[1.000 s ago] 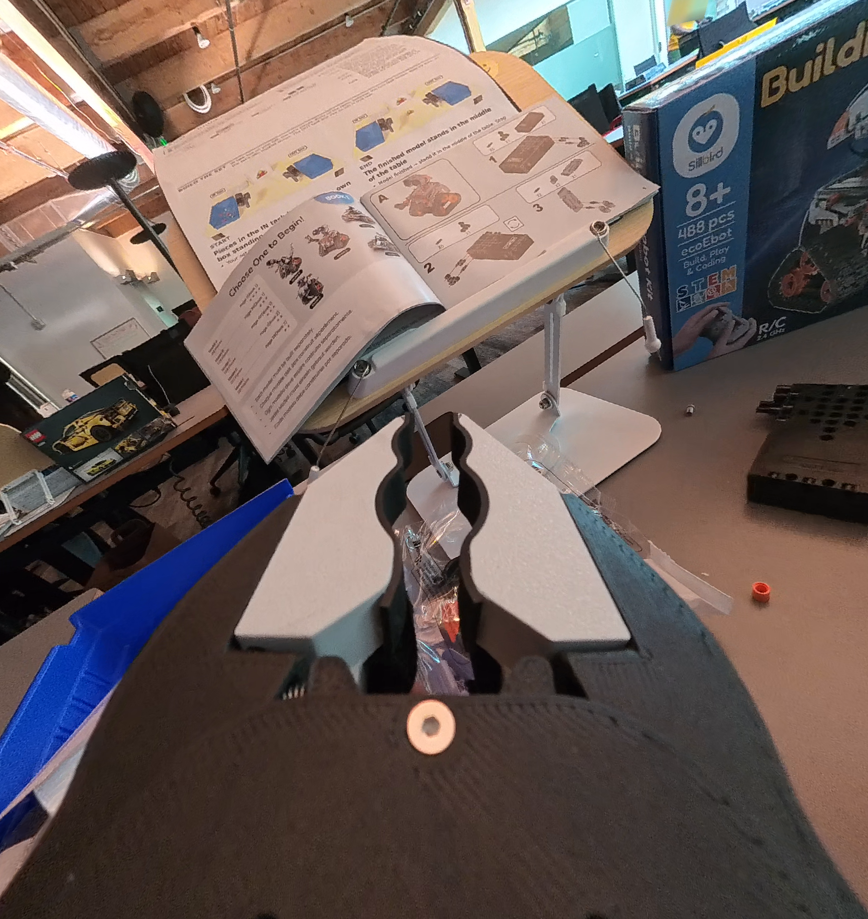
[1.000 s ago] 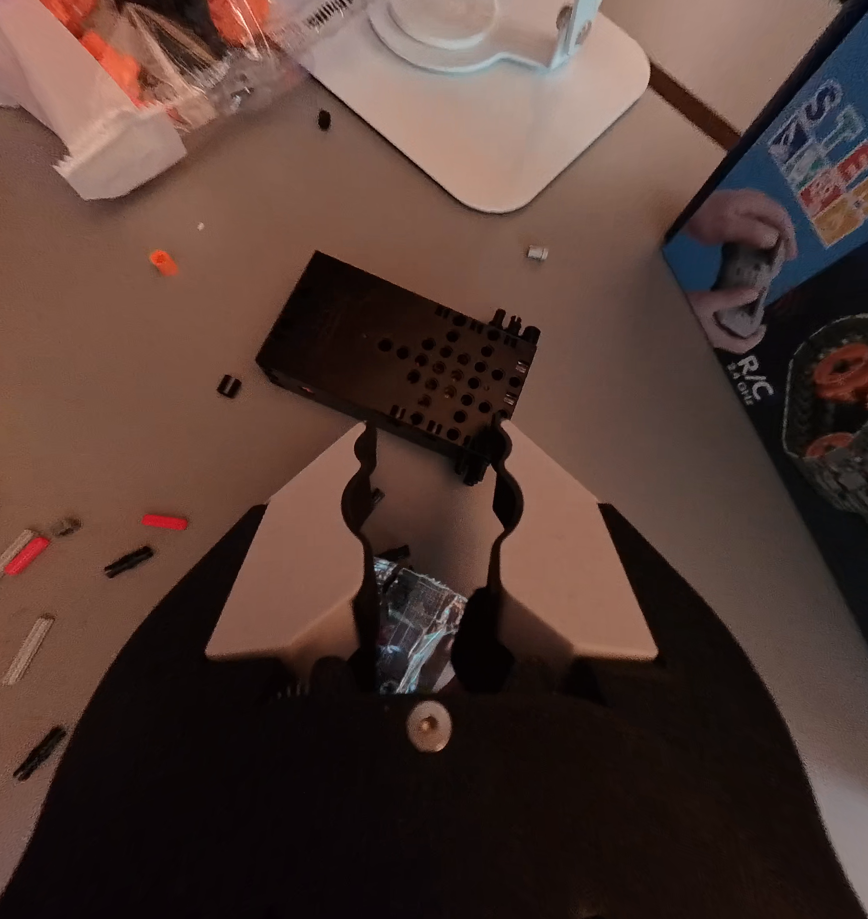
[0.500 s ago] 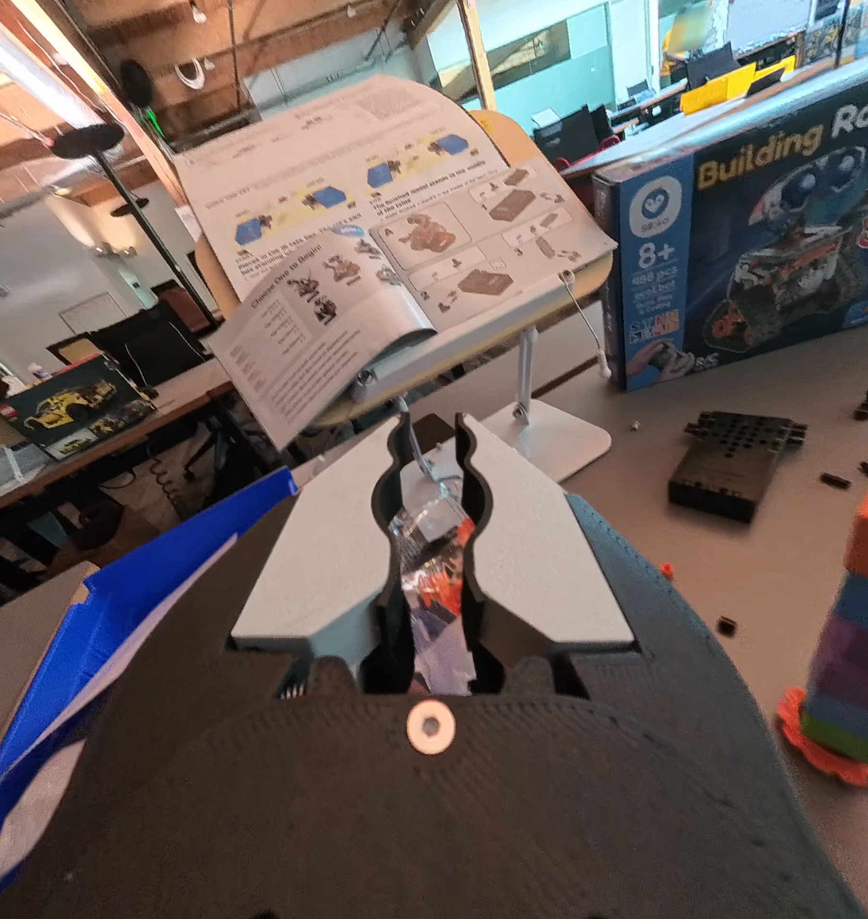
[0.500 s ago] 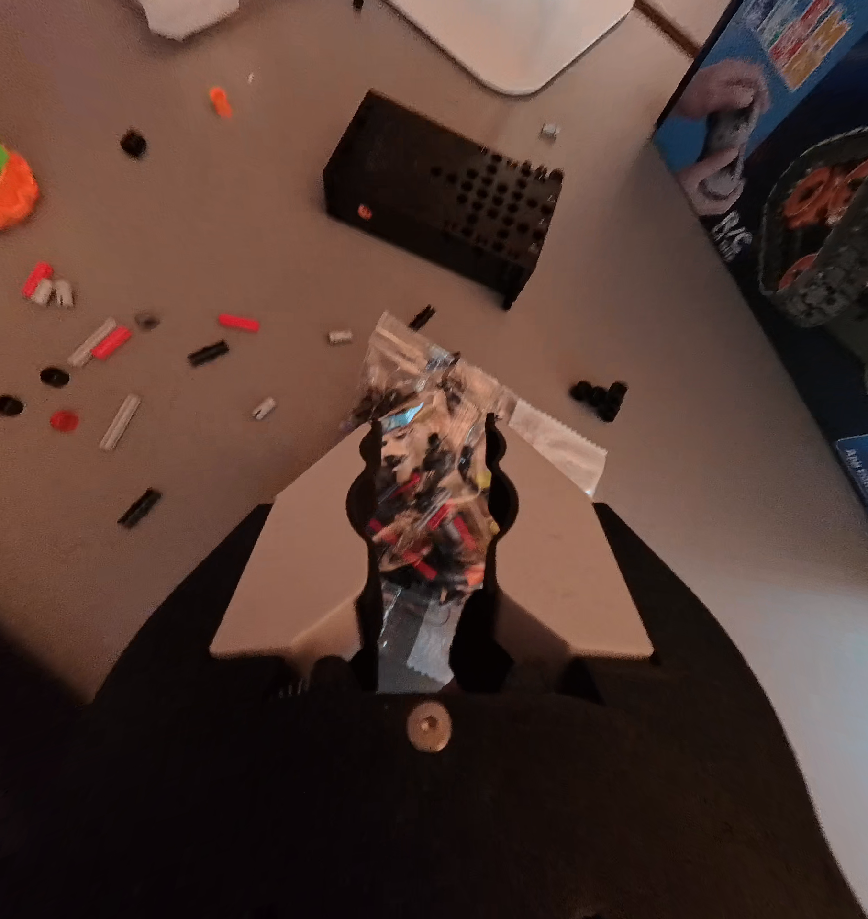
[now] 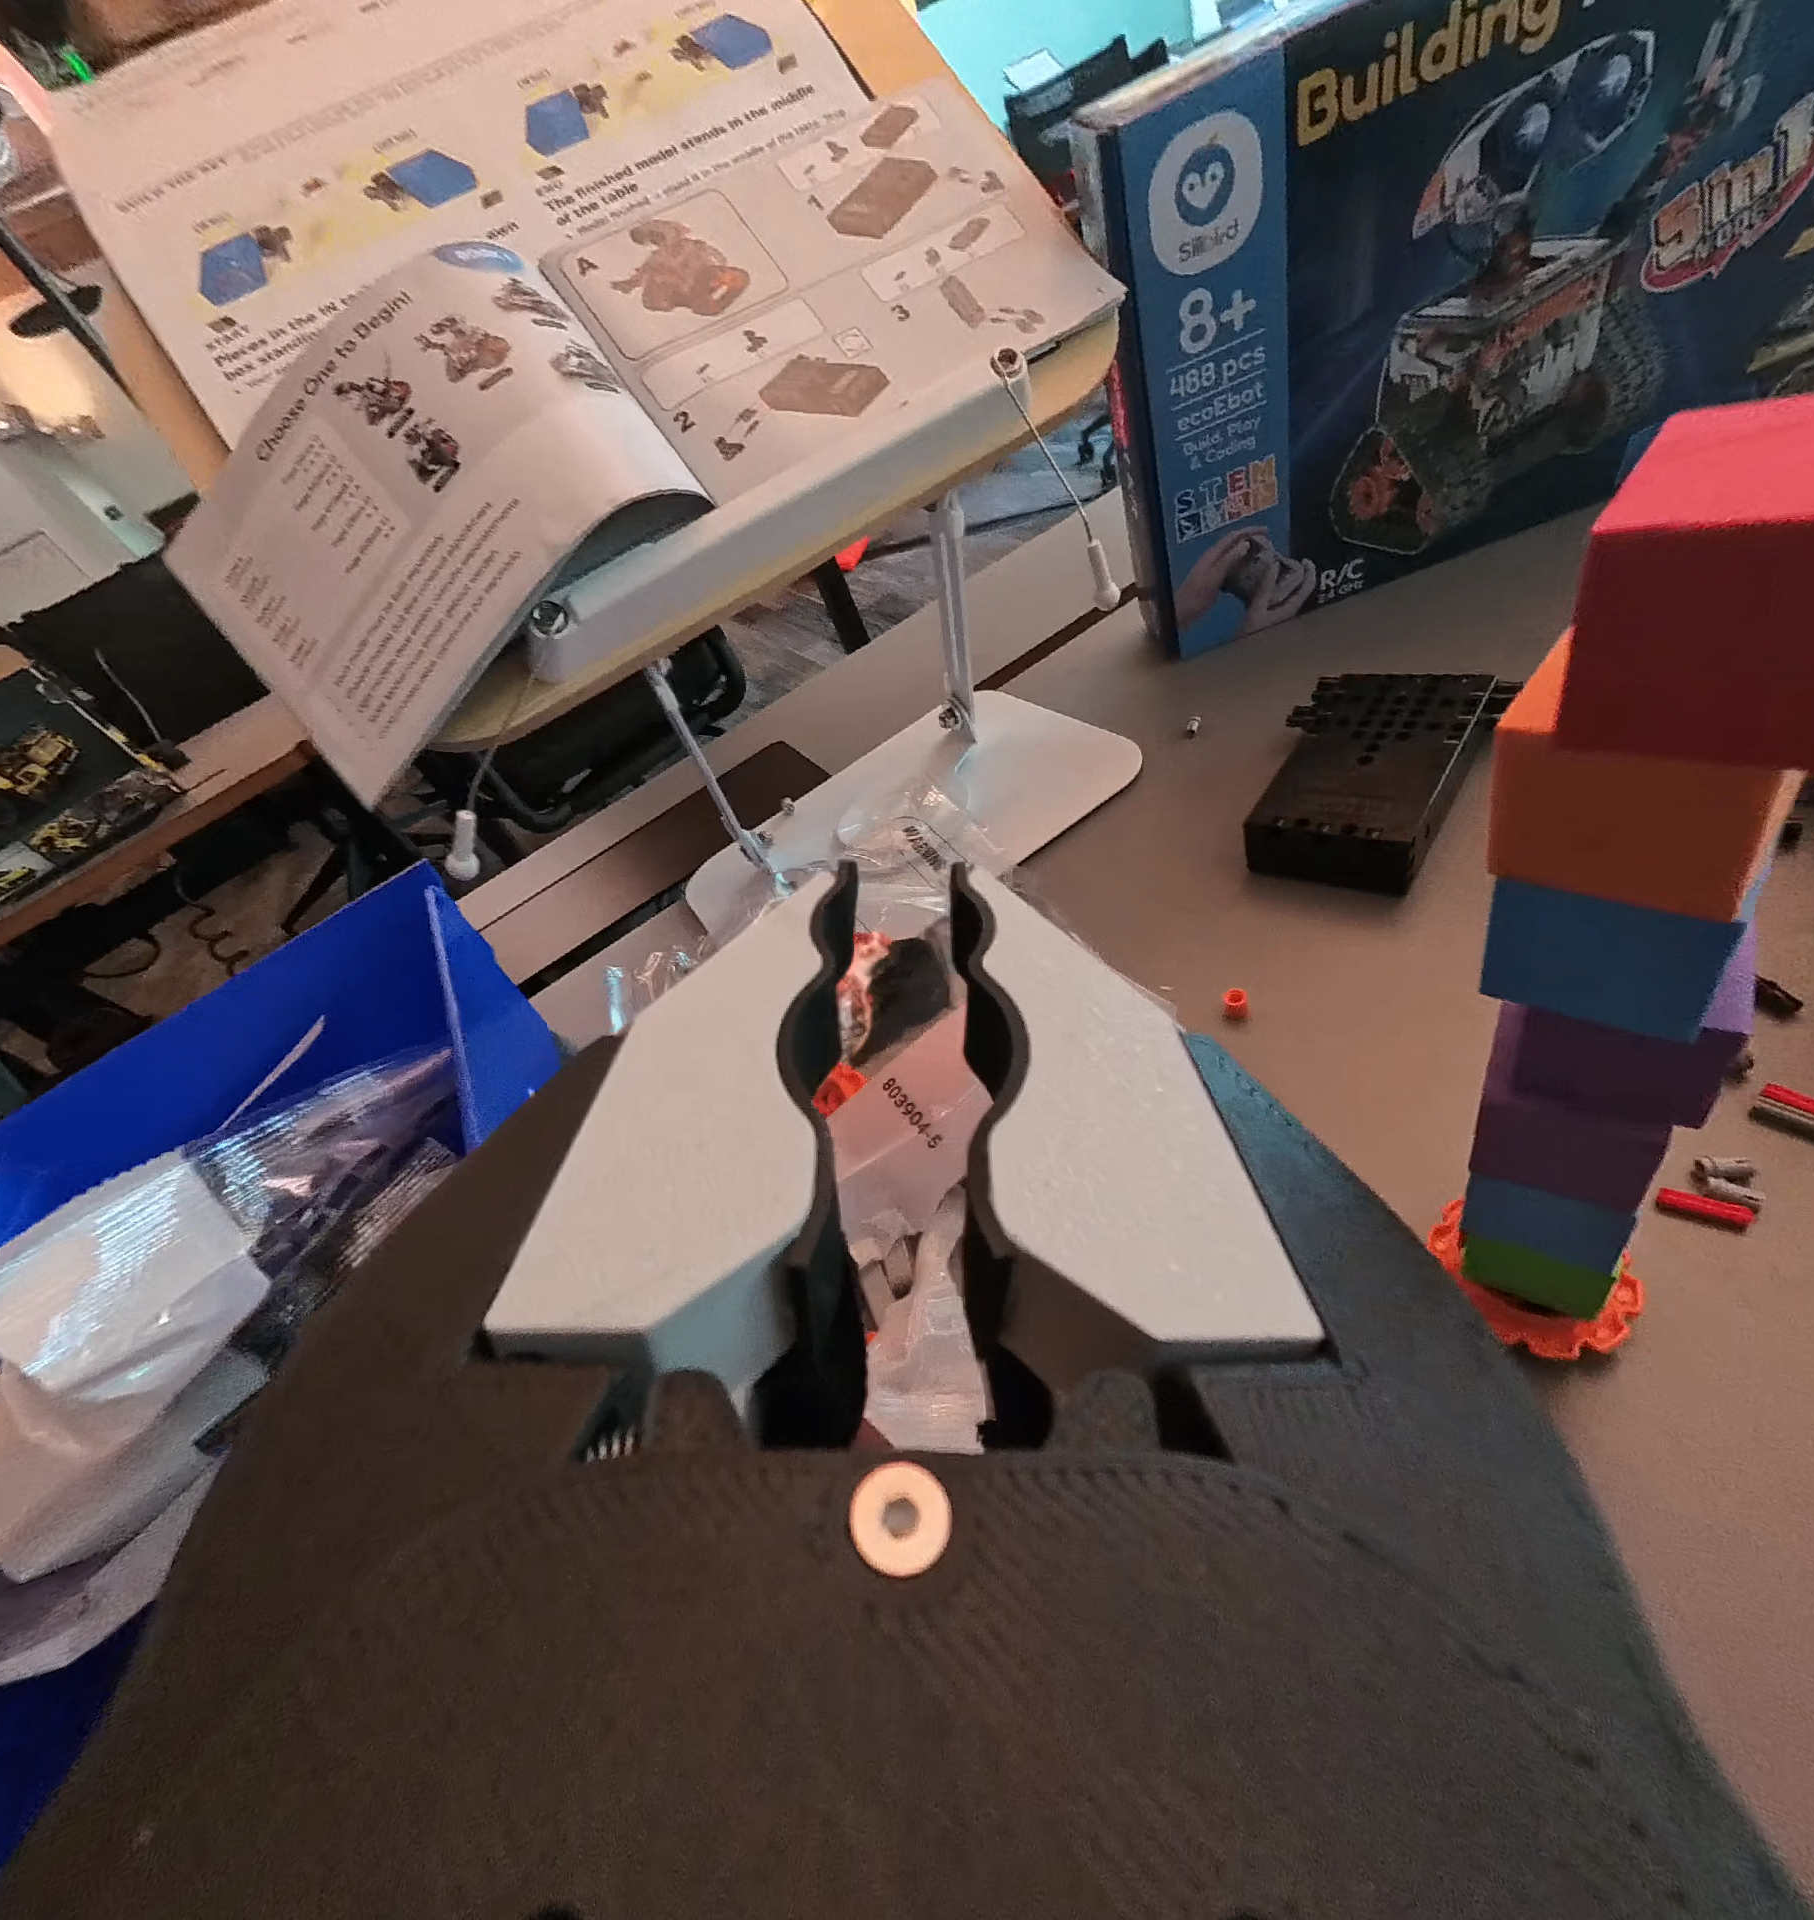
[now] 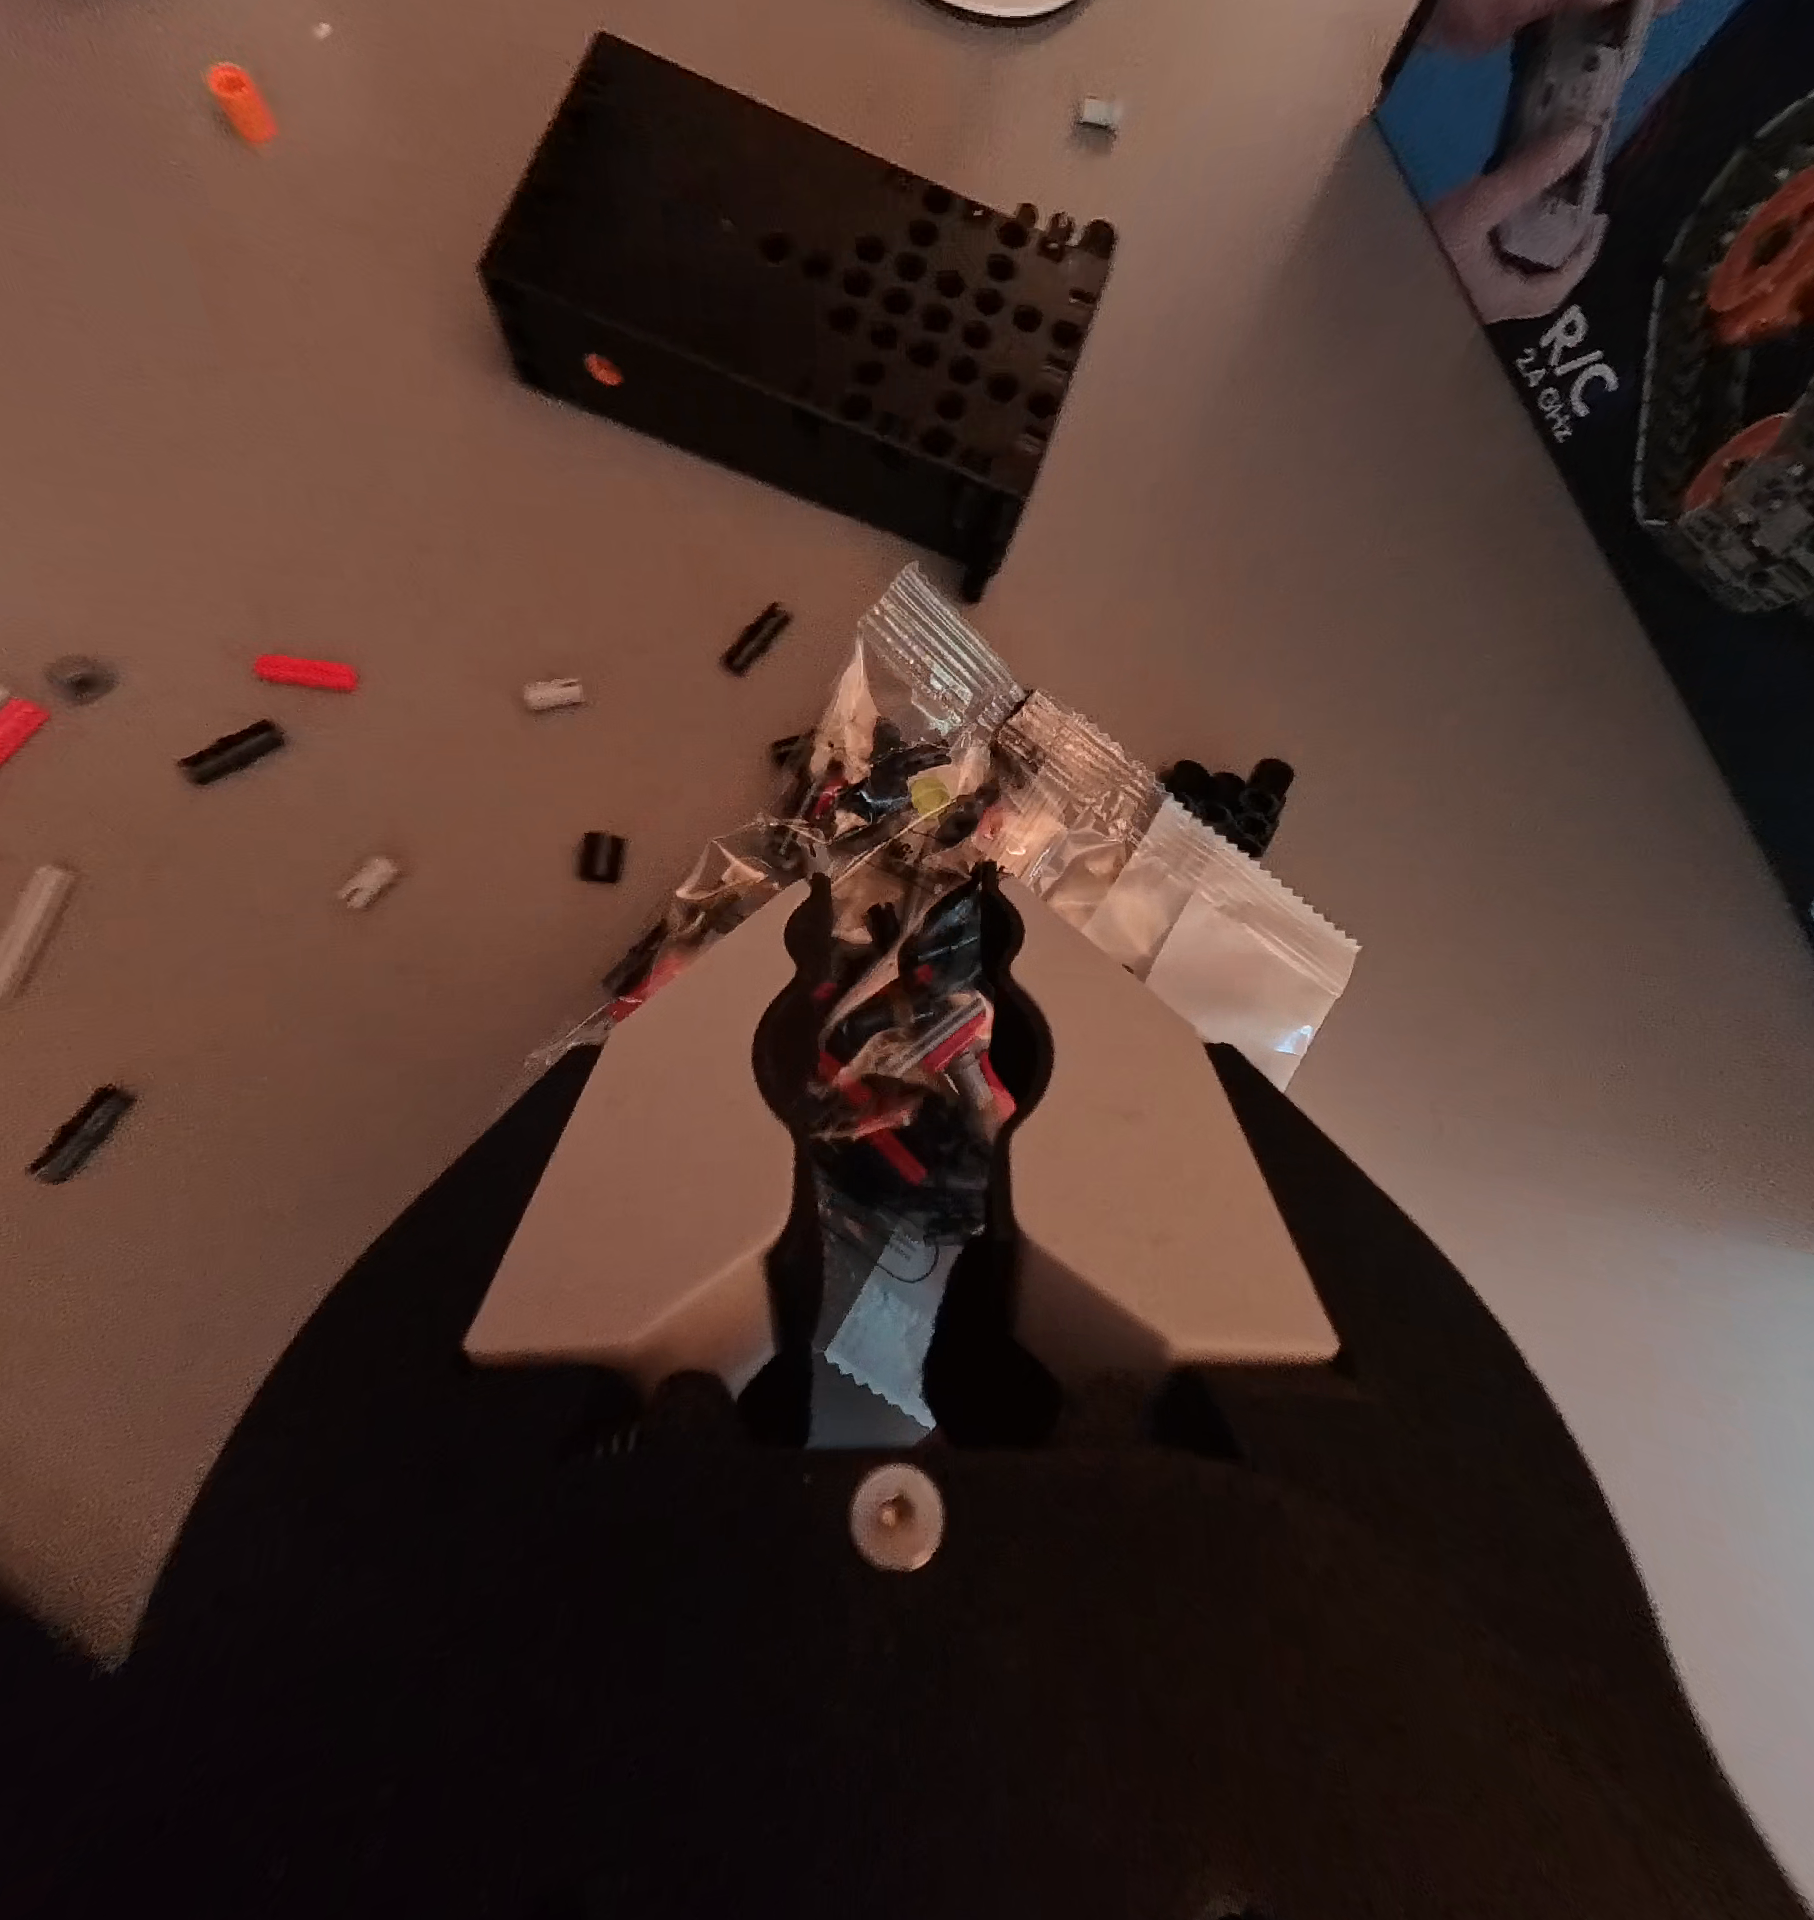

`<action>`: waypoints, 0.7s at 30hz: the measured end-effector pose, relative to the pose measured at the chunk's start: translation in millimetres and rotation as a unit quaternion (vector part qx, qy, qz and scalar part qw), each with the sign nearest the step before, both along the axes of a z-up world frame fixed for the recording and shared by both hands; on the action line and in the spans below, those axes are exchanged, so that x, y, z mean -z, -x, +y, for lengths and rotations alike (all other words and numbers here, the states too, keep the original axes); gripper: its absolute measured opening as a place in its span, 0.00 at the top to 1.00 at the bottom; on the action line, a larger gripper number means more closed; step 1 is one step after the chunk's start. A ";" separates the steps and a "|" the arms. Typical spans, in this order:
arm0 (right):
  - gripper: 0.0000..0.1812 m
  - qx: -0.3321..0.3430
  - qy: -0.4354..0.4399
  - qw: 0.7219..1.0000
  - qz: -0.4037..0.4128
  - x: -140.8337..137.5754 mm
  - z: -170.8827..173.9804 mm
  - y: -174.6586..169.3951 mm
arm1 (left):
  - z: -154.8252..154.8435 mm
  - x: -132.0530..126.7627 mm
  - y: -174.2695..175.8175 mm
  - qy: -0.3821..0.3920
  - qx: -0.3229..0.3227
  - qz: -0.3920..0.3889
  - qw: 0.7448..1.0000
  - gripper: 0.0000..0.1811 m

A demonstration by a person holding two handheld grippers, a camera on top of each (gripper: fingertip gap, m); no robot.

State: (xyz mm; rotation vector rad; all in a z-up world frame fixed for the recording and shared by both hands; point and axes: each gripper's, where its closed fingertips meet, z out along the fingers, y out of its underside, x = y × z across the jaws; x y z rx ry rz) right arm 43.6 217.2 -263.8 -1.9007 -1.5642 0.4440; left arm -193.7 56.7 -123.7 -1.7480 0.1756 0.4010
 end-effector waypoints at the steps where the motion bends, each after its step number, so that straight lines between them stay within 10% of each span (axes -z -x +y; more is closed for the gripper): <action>1: 0.85 0.001 0.001 1.000 0.000 0.5 6.0 0.7 | 1.3 3.1 -0.7 0.005 0.001 0.003 1.000 0.91; 21: 0.83 0.039 -0.057 0.988 0.135 -57.0 7.5 -21.8 | -30.0 21.3 16.4 0.043 -0.041 -0.014 0.998 0.92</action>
